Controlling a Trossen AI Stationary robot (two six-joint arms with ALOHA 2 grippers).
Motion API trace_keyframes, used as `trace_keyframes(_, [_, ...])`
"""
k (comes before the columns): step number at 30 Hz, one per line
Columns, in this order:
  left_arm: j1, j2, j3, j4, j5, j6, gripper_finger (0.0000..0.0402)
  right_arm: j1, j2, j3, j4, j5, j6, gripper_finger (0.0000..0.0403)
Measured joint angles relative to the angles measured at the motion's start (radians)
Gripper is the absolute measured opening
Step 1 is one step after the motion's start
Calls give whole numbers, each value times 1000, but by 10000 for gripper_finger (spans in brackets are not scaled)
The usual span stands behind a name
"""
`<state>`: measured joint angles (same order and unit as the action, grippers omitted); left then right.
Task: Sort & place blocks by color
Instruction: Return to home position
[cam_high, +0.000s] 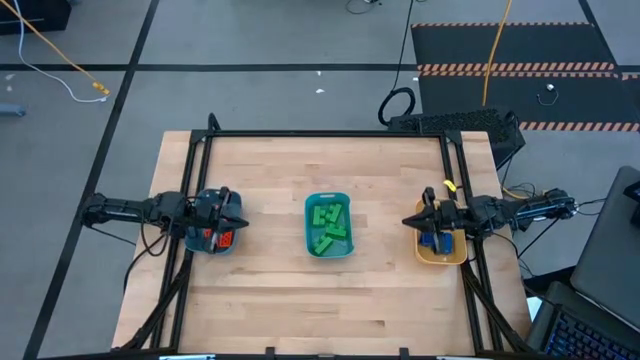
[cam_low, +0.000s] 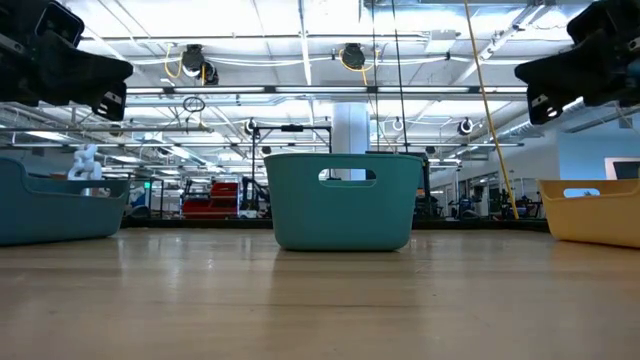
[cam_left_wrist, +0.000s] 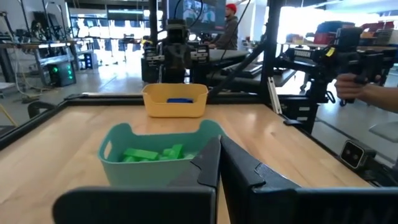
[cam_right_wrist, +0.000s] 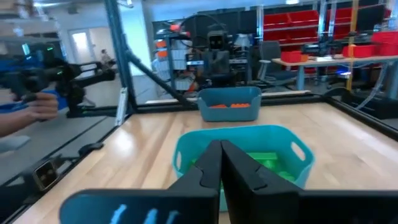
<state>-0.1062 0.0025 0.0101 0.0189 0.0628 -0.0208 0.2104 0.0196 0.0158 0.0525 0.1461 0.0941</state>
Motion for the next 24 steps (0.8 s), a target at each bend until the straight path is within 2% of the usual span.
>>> trace_keyframes(6, [1,0,0,0,0,20,3,0,0,0,17,-20,-75,0])
trace_keyframes(14, [2,0,0,0,-4,19,20,-13,0,-1,-13,-37,-99,0])
trace_keyframes(18, [2,0,0,-1,-37,30,21,-28,3,-1,-24,-82,-89,0])
trace_keyframes(24, [2,0,0,-1,-40,46,21,-28,10,-1,-23,-69,-88,0])
